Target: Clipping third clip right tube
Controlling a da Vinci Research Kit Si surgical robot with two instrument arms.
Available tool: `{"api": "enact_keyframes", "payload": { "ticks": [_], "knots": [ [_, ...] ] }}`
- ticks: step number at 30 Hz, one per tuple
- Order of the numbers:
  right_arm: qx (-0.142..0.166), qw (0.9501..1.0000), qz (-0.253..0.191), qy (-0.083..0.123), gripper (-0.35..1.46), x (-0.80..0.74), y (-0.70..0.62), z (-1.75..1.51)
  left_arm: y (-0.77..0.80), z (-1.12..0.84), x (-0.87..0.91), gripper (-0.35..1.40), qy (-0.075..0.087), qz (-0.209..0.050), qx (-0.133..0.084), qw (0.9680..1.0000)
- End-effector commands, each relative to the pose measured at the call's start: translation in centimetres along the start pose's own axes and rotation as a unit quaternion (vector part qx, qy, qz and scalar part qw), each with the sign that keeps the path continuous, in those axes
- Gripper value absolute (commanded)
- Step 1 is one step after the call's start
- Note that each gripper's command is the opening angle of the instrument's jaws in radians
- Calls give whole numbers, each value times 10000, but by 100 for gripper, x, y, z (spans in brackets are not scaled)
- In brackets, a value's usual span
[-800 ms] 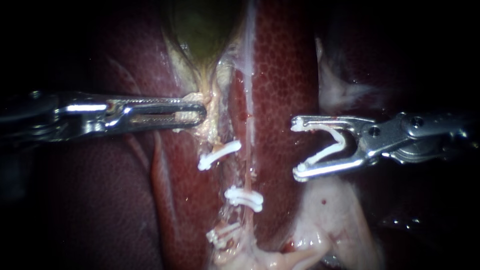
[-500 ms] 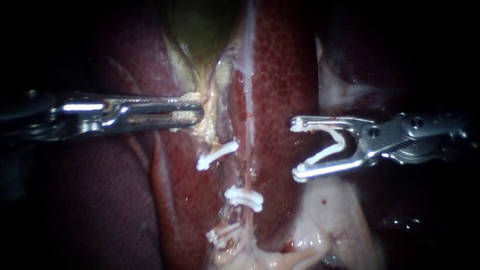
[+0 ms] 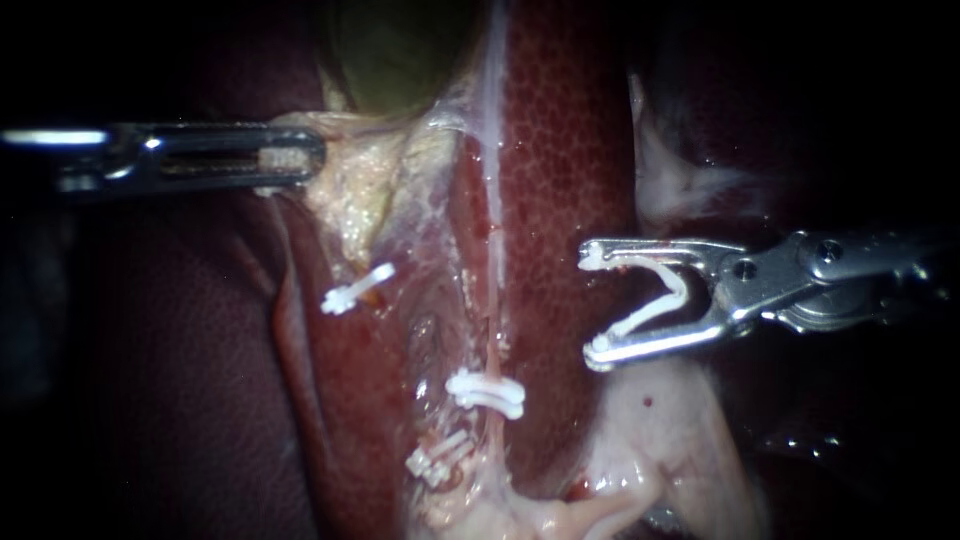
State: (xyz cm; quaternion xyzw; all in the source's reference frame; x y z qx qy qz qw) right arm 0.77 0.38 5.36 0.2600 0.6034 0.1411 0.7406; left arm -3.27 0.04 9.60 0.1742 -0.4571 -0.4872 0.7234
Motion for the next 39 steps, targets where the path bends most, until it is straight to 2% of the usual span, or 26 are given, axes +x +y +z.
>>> {"api": "enact_keyframes", "payload": {
  "ticks": [1,4,9,16,23,27,33,39],
  "knots": [
    [1,10000,1,2,60,0,0,0,-1,-5,-5,-30,-39,6,-10,10000],
    [0,10000,1,2,60,0,0,1,-3,-11,-10,-30,-65,11,-18,10000],
    [13,10000,-5,4,60,-1,-1,3,-4,-11,-8,-30,-69,15,-26,10000],
    [80,10000,-12,-23,59,-12,-1,12,-5,-7,-3,-30,-82,24,-47,10000],
    [30,9973,728,-16,59,-35,5,26,-6,-5,-1,-30,-88,29,-56,9999],
    [-9,9936,1133,-11,59,-50,12,36,-6,-5,0,-30,-90,30,-60,9999],
    [-97,9875,1559,-227,59,-82,24,55,-7,-2,2,-30,-97,35,-72,9999],
    [-182,9816,1883,-275,59,-109,40,72,-8,-1,4,-30,-106,39,-94,9999]
  ]
}}
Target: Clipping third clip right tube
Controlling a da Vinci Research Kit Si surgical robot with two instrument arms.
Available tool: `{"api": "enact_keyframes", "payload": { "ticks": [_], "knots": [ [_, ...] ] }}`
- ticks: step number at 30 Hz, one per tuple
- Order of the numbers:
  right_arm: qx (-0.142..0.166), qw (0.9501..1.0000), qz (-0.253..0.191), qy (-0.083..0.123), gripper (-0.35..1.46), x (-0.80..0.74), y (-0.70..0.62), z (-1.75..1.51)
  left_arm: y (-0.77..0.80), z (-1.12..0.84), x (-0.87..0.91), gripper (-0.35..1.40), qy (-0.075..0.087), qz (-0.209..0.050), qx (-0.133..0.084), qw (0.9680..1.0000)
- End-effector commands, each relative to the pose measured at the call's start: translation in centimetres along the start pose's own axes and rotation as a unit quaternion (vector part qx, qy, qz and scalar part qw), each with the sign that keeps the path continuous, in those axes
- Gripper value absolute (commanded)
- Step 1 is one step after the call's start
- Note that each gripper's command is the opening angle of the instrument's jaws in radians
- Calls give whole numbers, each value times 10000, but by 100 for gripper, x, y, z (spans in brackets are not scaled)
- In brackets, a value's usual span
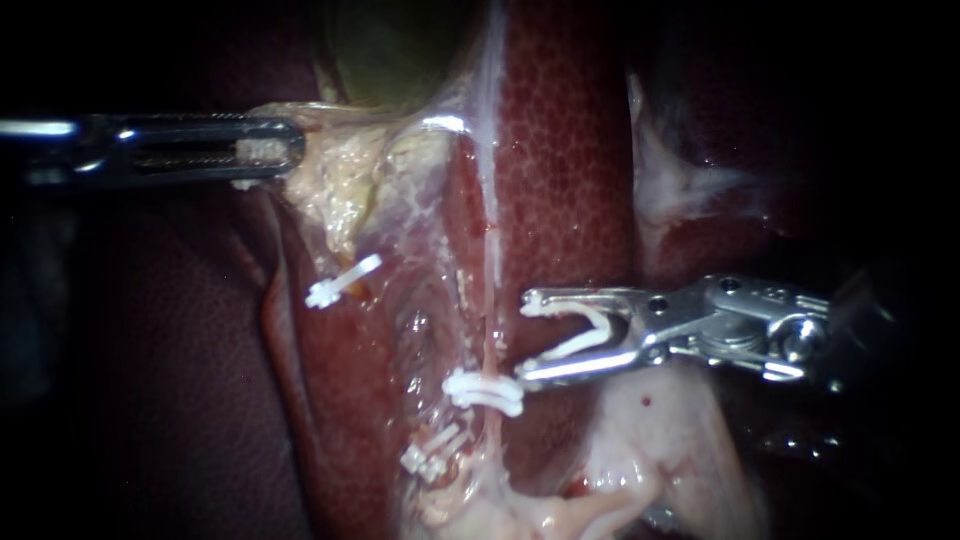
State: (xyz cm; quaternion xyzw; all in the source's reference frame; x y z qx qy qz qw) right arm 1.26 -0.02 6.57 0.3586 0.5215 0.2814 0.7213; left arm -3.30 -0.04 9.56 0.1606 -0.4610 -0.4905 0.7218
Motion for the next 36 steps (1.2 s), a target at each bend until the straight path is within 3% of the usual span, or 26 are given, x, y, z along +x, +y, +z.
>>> {"api": "enact_keyframes", "payload": {
  "ticks": [1,6,15,28,36],
  "knots": [
    [-18,10000,34,-21,58,-2,4,2,0,0,0,-30,0,1,-3,10000],
    [-96,9997,183,-105,57,-11,19,14,-1,1,2,-30,1,4,5,10000],
    [-176,9991,346,-140,56,-23,30,36,-2,3,4,-30,4,9,23,10000],
    [-175,9986,488,-139,56,-30,32,64,-3,7,8,-30,5,17,38,10000],
    [-111,9976,687,34,48,-30,33,71,-4,8,9,-30,6,20,47,10000]
  ]
}}
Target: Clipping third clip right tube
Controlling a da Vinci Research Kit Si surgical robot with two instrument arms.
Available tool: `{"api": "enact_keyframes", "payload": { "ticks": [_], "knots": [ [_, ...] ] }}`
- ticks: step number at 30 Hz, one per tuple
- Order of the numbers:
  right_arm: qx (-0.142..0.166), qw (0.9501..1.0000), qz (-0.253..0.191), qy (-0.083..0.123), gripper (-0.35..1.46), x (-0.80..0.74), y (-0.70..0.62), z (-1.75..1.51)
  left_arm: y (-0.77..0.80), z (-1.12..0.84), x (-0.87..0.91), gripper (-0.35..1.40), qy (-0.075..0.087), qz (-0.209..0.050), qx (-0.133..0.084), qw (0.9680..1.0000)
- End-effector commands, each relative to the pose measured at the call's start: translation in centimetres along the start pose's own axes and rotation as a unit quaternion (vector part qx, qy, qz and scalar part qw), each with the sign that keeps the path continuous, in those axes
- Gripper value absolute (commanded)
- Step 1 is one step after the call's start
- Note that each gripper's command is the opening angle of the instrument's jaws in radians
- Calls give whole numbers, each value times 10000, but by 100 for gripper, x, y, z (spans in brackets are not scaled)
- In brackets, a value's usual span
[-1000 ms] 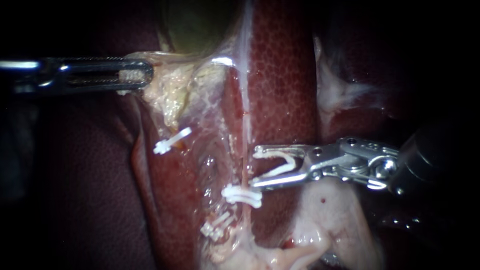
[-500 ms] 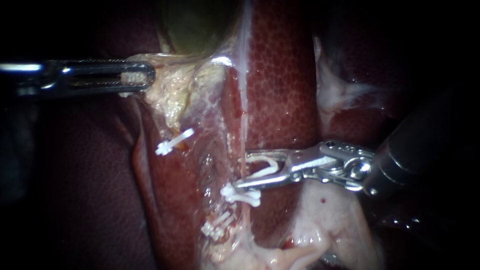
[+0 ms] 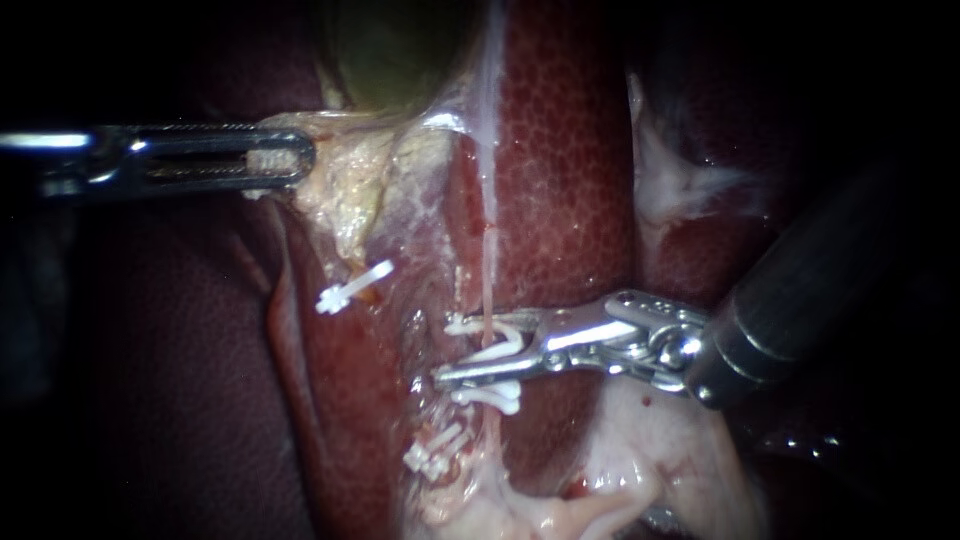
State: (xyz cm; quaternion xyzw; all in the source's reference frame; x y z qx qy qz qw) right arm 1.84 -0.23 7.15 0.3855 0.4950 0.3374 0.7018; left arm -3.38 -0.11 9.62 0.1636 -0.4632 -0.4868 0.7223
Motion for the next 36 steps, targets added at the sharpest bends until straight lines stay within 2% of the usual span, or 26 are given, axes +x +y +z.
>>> {"api": "enact_keyframes", "payload": {
  "ticks": [1,5,7,8,15,36],
  "knots": [
    [-2,10000,23,13,45,1,-1,-1,0,0,0,-30,-1,1,-1,10000],
    [-1,9997,229,17,29,1,0,-2,0,0,0,-30,-2,1,-3,10000],
    [1,9979,641,24,4,0,-1,-5,0,0,0,-30,-2,2,-3,10000],
    [16,9975,702,17,-7,0,-1,-7,0,0,0,-30,3,2,11,10000],
    [27,9974,716,13,-35,4,5,-14,0,0,1,-30,3,2,11,10000],
    [65,9974,711,5,-35,2,12,-22,-1,1,2,-30,-1,6,7,10000]
  ]
}}
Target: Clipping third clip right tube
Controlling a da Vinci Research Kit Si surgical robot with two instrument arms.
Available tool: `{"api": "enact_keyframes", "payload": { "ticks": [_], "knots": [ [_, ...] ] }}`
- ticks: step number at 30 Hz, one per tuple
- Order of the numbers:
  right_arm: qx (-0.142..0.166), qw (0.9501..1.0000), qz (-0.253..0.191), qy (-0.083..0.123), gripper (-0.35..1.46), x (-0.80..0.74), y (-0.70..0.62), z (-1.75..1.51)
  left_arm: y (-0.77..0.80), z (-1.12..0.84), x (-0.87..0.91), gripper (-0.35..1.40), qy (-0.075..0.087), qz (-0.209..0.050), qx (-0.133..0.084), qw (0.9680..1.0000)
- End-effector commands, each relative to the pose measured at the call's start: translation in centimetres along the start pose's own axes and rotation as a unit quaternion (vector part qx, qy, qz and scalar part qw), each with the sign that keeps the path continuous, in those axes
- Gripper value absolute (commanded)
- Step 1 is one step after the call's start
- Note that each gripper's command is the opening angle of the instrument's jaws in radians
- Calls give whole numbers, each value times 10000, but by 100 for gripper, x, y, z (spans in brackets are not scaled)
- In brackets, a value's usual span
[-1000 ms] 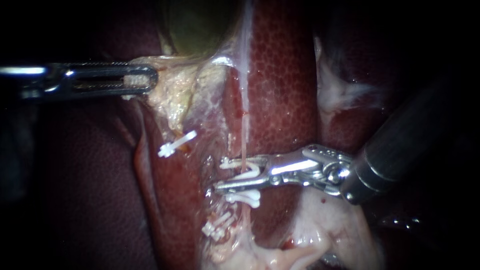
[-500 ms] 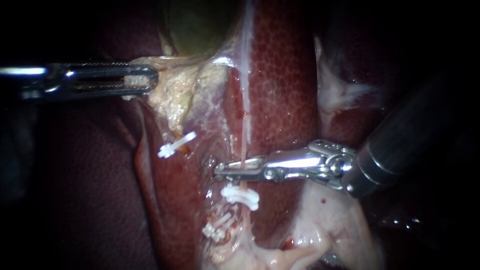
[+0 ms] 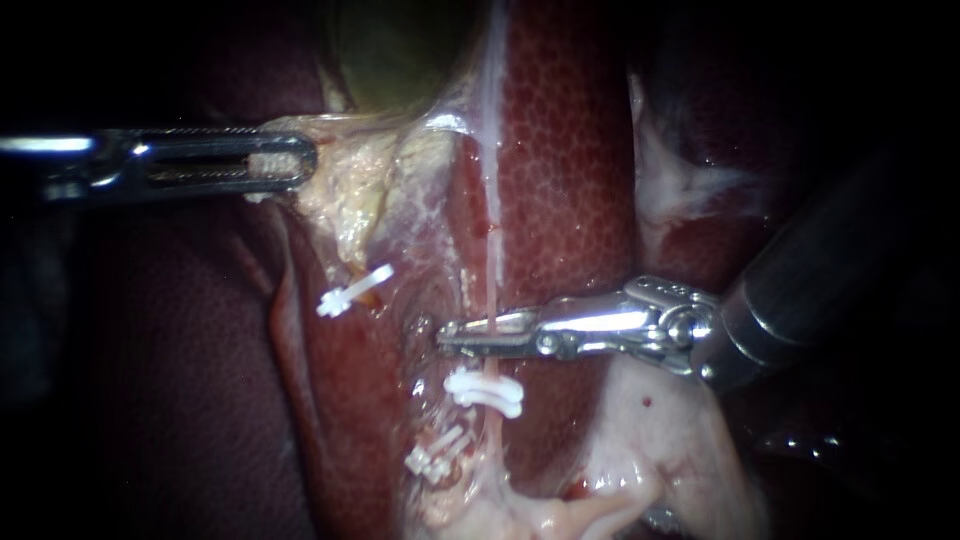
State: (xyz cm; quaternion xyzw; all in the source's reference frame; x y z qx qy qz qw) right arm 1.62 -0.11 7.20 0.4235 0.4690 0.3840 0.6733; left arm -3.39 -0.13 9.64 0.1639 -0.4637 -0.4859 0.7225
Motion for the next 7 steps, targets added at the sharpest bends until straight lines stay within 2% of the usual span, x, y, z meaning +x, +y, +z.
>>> {"api": "enact_keyframes", "payload": {
  "ticks": [1,7],
  "knots": [
    [7,10000,-1,-4,-35,0,0,0,0,0,0,-30,-1,0,-2,10000],
    [79,9999,60,-54,-35,0,0,1,0,1,0,-30,-1,0,-2,10000]
  ]
}}
